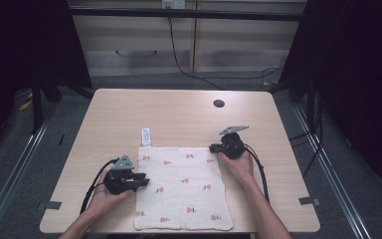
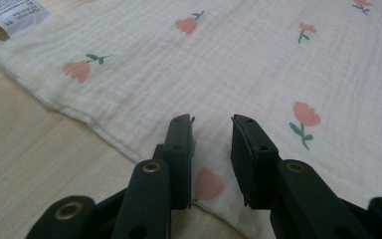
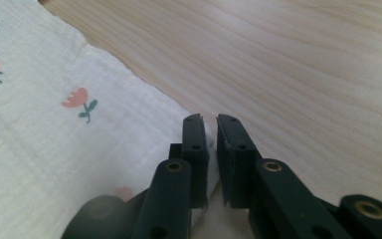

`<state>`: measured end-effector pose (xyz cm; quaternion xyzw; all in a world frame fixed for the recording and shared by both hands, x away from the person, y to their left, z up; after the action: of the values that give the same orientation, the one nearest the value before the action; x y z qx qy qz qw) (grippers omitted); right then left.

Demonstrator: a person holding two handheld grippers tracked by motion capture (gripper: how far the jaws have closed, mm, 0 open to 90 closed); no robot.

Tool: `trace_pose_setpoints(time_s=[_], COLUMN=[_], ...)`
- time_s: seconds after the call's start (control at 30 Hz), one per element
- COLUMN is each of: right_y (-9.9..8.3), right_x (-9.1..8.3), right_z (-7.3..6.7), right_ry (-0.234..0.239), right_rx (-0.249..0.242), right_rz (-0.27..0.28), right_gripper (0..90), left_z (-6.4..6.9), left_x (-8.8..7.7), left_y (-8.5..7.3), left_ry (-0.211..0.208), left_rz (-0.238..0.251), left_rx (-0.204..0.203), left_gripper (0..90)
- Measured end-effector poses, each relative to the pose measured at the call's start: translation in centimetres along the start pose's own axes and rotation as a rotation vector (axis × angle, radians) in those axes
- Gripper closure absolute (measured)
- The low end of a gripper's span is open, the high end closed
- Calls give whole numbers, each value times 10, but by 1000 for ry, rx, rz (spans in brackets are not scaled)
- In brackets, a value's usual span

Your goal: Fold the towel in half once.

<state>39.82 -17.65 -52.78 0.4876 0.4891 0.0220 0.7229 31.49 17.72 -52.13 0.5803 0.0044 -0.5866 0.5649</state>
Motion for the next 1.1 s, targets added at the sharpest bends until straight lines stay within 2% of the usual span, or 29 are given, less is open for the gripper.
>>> trace_pose_setpoints(time_s=[0.1,0.2,0.23,0.3,0.37,0.4,0.43,0.47,0.53,0.6,0.63,0.67,0.7,0.73,0.77,0.87,0.9,0.93,1.0,1.1], right_y=[1,3,4,4,9,11,13,14,14,13,13,11,11,10,10,9,8,8,7,6], right_x=[0,-1,-2,-3,-8,-11,-13,-15,-18,-20,-20,-22,-22,-21,-20,-18,-16,-15,-14,-15], right_z=[0,1,1,1,-2,-4,-5,-5,-5,-4,-4,-4,-4,-6,-7,-8,-7,-7,-8,-10], right_ry=[-5,-6,-4,-2,6,8,9,11,12,21,21,32,32,35,35,34,35,34,29,28], right_rx=[3,13,17,17,29,27,21,18,18,38,38,50,50,37,38,42,46,44,37,33], right_rz=[6,17,20,26,57,65,73,76,75,81,81,101,101,95,92,90,93,89,79,78], right_gripper=[868,873,874,874,874,874,874,873,874,874,874,873,873,873,873,873,873,873,872,872], left_z=[0,0,-3,-5,-12,-23,-30,-37,-48,-56,-56,-62,-62,-68,-71,-74,-74,-74,-74,-74], left_x=[0,0,-6,-9,-16,-19,-20,-19,-15,-9,-9,-2,-2,3,5,7,9,9,7,6], left_y=[3,6,14,18,29,39,43,47,52,57,57,64,64,69,71,71,68,68,68,68], left_ry=[3,-4,-5,-9,0,13,25,32,54,93,93,94,94,108,104,94,96,124,113,119], left_rz=[-29,-25,7,23,68,96,112,115,131,116,116,118,118,112,116,126,122,118,133,131], left_rx=[-5,-9,-18,-34,-52,-92,-108,-136,-159,-144,-144,-158,-158,-166,-170,-185,-182,-164,-176,-173], left_gripper=[679,654,652,649,649,650,650,652,656,650,646,640,639,639,639,639,639,639,645,649])
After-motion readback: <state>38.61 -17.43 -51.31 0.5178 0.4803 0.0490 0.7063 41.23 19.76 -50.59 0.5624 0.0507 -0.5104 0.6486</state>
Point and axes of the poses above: each handheld gripper's, and its own axes: x roughly forward along the jaws, y roughly out of its top, z roughly to its right, the point moved 3 cm from there along x, roughly forward along the jaws, and after that the axes turned 15 degrees about -x, right-handed, at the moved point
